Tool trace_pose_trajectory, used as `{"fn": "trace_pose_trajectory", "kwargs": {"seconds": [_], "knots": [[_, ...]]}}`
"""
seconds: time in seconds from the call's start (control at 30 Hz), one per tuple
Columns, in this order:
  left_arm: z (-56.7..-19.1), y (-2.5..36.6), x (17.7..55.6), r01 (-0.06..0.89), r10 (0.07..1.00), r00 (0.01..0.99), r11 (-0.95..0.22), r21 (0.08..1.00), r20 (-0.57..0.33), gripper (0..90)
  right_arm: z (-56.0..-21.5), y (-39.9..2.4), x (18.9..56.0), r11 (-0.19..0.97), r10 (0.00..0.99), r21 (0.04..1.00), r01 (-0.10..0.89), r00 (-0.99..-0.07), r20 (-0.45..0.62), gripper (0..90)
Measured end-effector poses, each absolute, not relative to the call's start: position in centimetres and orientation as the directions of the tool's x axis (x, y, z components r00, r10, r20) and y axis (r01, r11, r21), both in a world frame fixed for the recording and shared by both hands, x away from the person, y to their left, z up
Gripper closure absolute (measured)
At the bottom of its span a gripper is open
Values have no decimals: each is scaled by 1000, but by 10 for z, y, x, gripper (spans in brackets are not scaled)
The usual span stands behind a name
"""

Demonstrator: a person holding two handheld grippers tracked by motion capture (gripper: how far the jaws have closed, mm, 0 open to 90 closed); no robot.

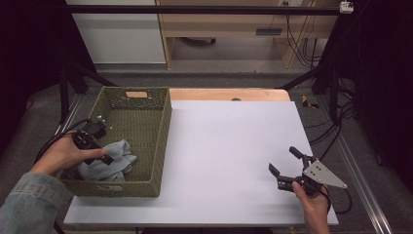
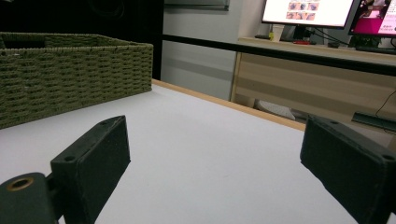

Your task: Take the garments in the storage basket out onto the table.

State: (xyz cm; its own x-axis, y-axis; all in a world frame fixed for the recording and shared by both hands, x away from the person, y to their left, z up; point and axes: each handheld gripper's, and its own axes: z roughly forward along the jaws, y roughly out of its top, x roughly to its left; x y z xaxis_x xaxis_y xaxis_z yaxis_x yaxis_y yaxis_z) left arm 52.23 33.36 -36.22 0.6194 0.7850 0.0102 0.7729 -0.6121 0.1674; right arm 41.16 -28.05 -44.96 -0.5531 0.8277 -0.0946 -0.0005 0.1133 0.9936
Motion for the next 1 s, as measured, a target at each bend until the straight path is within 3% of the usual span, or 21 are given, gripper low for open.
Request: {"fn": "trace_pose_trajectory", "kwargs": {"seconds": [1.0], "knots": [[-387,348,523,804,813,583,-574,156,-9,118,-450,-280,412,115,825,993,4,-557,-93,84]]}}
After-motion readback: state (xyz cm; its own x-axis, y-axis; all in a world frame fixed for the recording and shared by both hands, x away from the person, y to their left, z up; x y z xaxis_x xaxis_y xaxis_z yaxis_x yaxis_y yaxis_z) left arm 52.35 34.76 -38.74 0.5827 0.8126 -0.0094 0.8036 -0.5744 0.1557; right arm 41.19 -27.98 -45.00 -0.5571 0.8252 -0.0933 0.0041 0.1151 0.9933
